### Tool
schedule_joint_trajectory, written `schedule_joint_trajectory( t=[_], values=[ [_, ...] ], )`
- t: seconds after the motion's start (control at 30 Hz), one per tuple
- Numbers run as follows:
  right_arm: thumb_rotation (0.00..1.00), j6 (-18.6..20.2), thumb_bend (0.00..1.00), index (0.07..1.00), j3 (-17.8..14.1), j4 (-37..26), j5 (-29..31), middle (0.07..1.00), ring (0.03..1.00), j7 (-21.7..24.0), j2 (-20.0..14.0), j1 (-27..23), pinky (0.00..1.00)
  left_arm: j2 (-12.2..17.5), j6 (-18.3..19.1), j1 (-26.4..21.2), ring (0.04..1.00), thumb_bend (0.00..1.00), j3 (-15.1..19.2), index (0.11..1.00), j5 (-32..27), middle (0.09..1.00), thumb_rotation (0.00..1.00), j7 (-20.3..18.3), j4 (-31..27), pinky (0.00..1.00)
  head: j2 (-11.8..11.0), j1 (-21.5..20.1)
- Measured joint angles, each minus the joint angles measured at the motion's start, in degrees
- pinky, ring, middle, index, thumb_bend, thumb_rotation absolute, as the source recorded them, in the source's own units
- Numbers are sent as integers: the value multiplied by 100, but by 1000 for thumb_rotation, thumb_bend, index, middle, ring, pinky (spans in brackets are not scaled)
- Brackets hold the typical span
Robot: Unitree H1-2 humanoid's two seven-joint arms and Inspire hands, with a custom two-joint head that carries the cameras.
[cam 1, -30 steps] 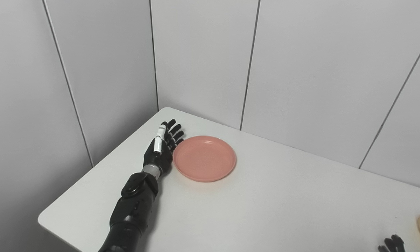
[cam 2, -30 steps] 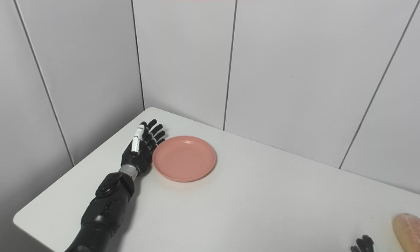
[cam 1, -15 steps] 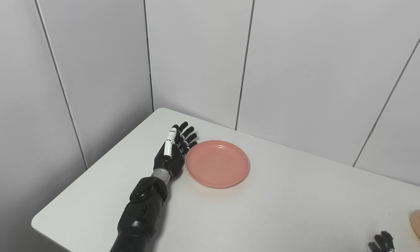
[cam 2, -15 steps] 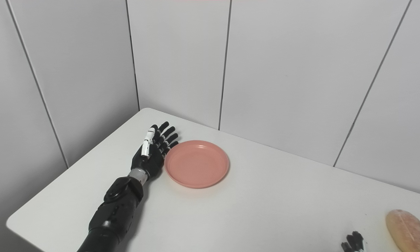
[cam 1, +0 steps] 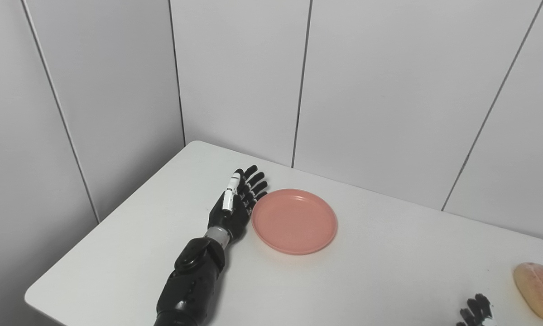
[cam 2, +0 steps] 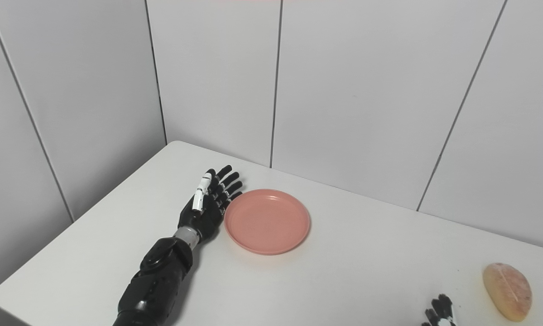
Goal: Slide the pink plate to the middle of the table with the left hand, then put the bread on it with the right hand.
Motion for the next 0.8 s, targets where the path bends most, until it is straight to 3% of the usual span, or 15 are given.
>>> schedule_joint_trajectory(
  t=[0.27, 0.57, 0.8],
  values=[
    [1000, 45, 190, 1000, 49, -78, -111, 1000, 1000, -46, 24, 32, 1000, -88, 0, -2, 912, 311, -283, 898, 30, 915, 1000, -124, -6, 921, 106, -247],
    [1000, 229, 209, 1000, 122, -258, -177, 1000, 1000, -97, 90, 107, 1000, -531, 207, 71, 911, 321, -505, 897, 27, 912, 1000, -139, -306, 913, 246, -581],
    [1000, 258, 218, 1000, 135, -278, -269, 1000, 1000, -197, 191, 107, 1000, -787, 376, 389, 899, 336, -783, 885, 129, 900, 1000, -140, -853, 900, 361, -835]
  ],
)
